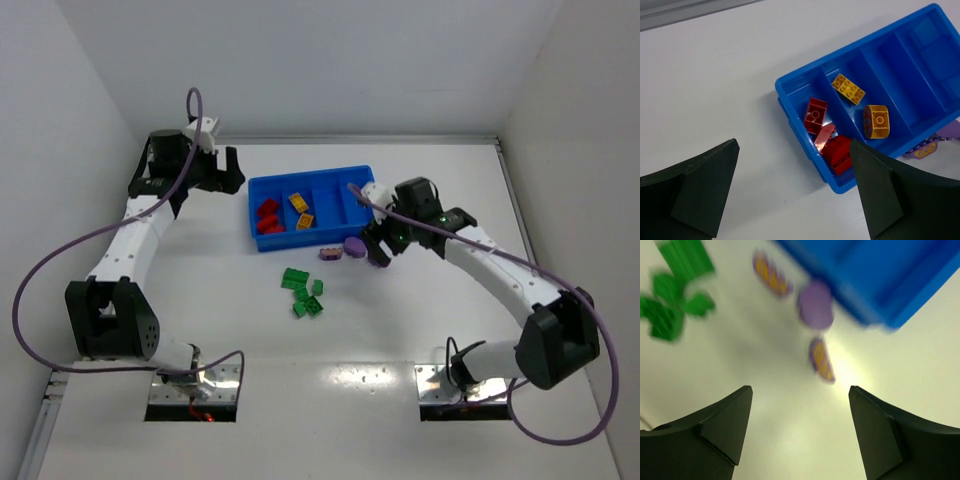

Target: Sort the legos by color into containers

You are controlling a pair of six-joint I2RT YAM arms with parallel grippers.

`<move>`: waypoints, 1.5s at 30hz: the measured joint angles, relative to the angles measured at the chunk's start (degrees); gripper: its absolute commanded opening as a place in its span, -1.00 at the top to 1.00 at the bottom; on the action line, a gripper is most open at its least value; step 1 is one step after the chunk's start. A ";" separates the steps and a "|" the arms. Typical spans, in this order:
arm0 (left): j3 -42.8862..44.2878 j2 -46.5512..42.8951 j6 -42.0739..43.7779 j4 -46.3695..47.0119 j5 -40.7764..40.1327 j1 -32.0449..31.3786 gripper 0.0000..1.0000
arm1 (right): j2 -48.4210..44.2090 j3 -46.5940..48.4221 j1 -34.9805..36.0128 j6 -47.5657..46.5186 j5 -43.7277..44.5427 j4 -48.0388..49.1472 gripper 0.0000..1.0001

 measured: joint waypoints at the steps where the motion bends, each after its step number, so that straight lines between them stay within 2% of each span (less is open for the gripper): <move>1: 0.04 0.13 -0.04 0.02 0.28 -0.24 -1.00 | 0.28 -2.49 -0.33 -0.66 0.13 -0.46 -0.58; 3: 0.26 0.52 -0.07 0.07 0.92 -0.39 -1.00 | 1.79 -6.91 -1.22 -2.27 0.90 -2.27 -0.58; 6: 0.42 0.74 0.09 0.04 1.27 -0.55 -1.00 | 4.76 -8.70 -2.36 -4.28 2.10 -3.30 -0.58; 20: 0.44 0.63 4.50 -1.44 0.52 -0.57 -1.00 | 21.59 -2.29 -4.44 -8.50 3.28 2.21 -0.58; 23: 0.44 0.63 5.33 -1.92 -0.07 -0.57 -1.00 | 23.50 -0.70 -4.26 -9.22 2.89 2.71 -0.40; 24: 0.42 0.63 5.62 -2.01 -0.28 -0.57 -1.00 | 24.06 -0.26 -4.11 -9.38 2.82 2.75 -0.21; 27: 0.39 0.63 6.23 -2.21 -0.87 -0.57 -1.00 | 25.35 0.39 -3.87 -10.01 2.43 3.10 0.14; 32: 0.39 0.63 6.78 -2.23 -1.38 -0.57 -1.00 | 27.34 0.68 -3.30 -11.04 2.21 3.15 0.53; 33: 0.39 0.63 6.82 -2.23 -1.40 -0.57 -1.00 | 27.45 0.76 -3.30 -11.26 2.21 3.04 0.69; 38: 0.37 0.63 7.04 -2.27 -1.60 -0.57 -1.00 | 26.10 0.85 -3.30 -11.87 1.57 1.03 0.81; 42: 0.37 0.66 6.95 -2.34 -1.57 -0.57 -1.00 | 17.14 1.97 -3.30 -11.10 -0.61 -4.61 0.88; 45: 0.37 0.76 6.71 -2.34 -1.55 -0.68 -1.00 | 11.89 9.22 -3.26 -8.76 -2.36 -7.91 0.88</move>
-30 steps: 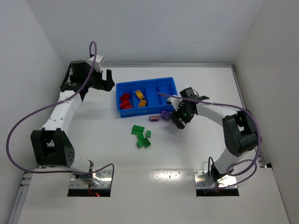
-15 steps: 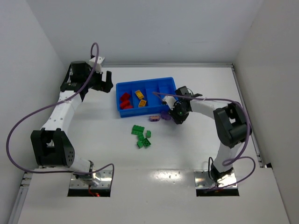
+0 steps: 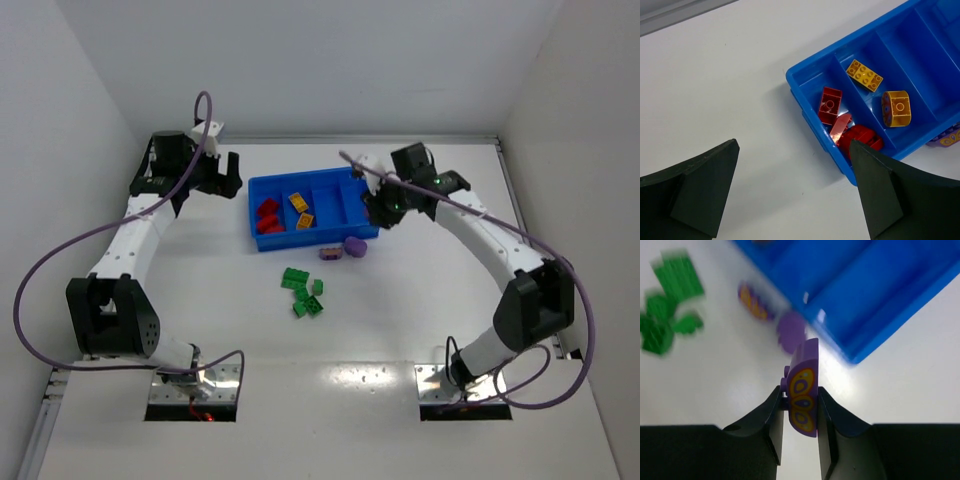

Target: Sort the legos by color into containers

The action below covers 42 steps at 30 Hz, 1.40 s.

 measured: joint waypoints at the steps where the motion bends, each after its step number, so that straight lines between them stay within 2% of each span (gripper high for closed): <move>1: 0.00 0.09 -0.15 0.02 0.00 -0.02 -1.00 | -0.04 4.22 0.00 1.11 -0.74 -0.63 0.88; 4: 0.02 0.76 -0.94 0.17 0.04 -0.39 -1.00 | 4.48 16.61 0.07 4.74 -3.06 0.46 0.88; 10: 0.07 1.90 -1.73 -0.15 0.31 -1.88 -1.00 | 24.72 35.87 0.44 12.37 -6.97 1.62 0.88; 12: 0.15 1.90 -1.70 -0.22 0.31 -2.14 -1.00 | 31.91 39.21 0.61 14.25 -7.52 1.03 0.88; 18: 0.17 1.68 -0.90 -1.18 0.96 -2.27 -1.00 | 41.33 40.85 0.81 16.57 -7.93 -1.09 0.88; 21: 0.17 1.66 -0.11 -2.64 2.84 -2.27 -1.00 | 42.62 41.07 0.92 17.09 -7.91 -1.66 0.74; 24: 0.17 1.66 1.01 -4.22 5.62 -2.38 -1.00 | 42.69 41.53 1.42 17.09 -8.09 -1.77 0.30; 25: 0.17 1.66 1.38 -4.61 6.47 -2.56 -1.00 | 42.69 41.75 1.60 17.11 -8.33 -1.68 -0.02; 27: 0.07 1.53 2.38 -5.29 8.35 -3.02 -1.00 | 42.69 42.05 2.08 17.29 -8.59 -1.40 -0.26; 29: -0.13 1.16 3.41 -5.84 10.23 -3.69 -1.00 | 42.69 42.07 2.43 17.29 -8.87 -1.29 -0.36; 32: -1.49 -0.17 5.49 -5.88 13.09 -5.22 -0.97 | 42.62 42.07 2.82 17.55 -8.96 -1.03 -0.36; 36: -4.02 -2.25 9.14 -6.93 15.85 -9.07 -0.68 | 41.35 42.07 2.99 19.34 -7.56 -0.52 -0.36; 38: -4.76 -2.58 11.32 -7.26 16.26 -12.59 -0.55 | 39.08 41.77 2.82 20.57 -4.42 -0.13 -0.44; 39: -4.98 -2.58 12.35 -7.52 16.22 -14.86 -0.34 | 37.16 41.22 2.58 21.09 -1.46 0.48 -0.53; 42: -5.68 -1.92 14.60 -7.98 16.06 -21.49 -0.03 | 30.23 39.04 1.46 22.05 8.46 2.91 -0.69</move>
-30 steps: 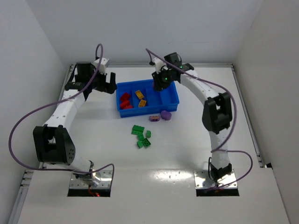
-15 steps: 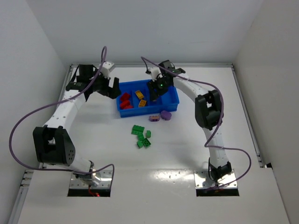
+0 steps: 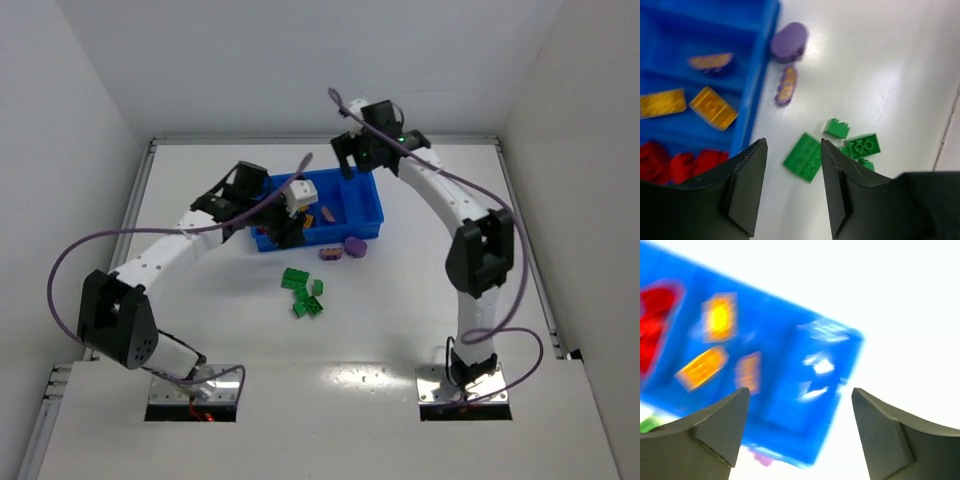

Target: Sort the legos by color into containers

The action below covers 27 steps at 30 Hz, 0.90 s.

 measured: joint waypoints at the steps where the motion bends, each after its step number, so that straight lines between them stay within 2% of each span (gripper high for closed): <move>1: 0.00 0.79 0.46 0.00 -0.15 -2.16 0.02 | -2.75 -0.81 -0.61 -0.02 4.57 1.07 -0.71; 4: 0.33 4.61 1.05 0.02 -0.46 -6.16 0.15 | -10.03 -3.98 -2.95 -0.68 16.09 5.03 -0.76; 7: 1.88 10.49 1.09 0.00 -2.23 -8.35 0.23 | -17.27 -10.84 -5.95 -1.57 23.74 8.33 -0.78; 13: 7.72 21.35 0.90 0.24 -4.48 -11.37 0.25 | -22.56 -21.90 -10.14 -2.21 29.62 8.68 -0.78; 16: 10.36 25.22 0.15 1.60 -5.66 -11.93 0.13 | -22.56 -24.17 -11.32 -2.67 29.77 8.00 -0.78; 22: 13.38 28.74 -1.07 4.50 -10.80 -12.92 -0.31 | -23.74 -25.40 -13.75 -3.13 29.05 7.15 -0.78; 27: 13.60 29.42 -1.81 6.49 -14.58 -13.40 -0.41 | -24.98 -25.77 -15.17 -3.28 27.63 7.06 -0.78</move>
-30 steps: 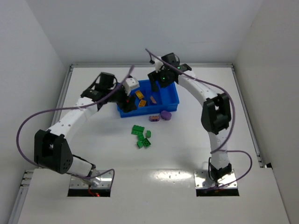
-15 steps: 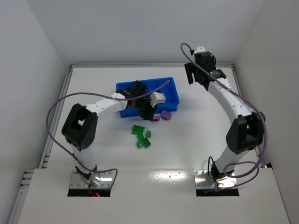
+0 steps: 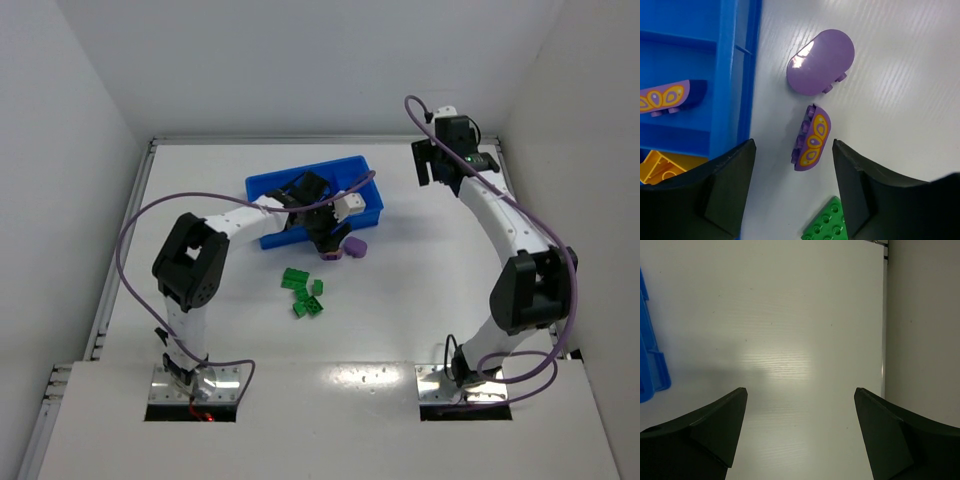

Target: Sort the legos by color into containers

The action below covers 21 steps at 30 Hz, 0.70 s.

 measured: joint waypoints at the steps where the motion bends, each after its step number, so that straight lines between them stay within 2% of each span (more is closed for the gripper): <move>1: 0.00 0.04 -0.09 0.22 -0.31 0.00 -0.41 | -0.02 0.00 -0.07 0.00 -0.09 -0.04 -0.78; 7: 0.00 0.13 1.49 -0.07 1.36 0.00 -0.43 | -0.02 -0.02 -0.39 -0.02 -1.73 -0.42 -0.78; 15: 0.00 0.13 5.79 -5.22 6.49 -0.15 -0.43 | -0.02 -0.02 -0.68 -0.02 -3.30 -1.20 -0.78; 21: -0.02 0.15 6.80 -5.99 6.01 -1.01 -0.43 | -0.02 -0.04 -0.68 -0.02 -4.42 -1.49 -0.78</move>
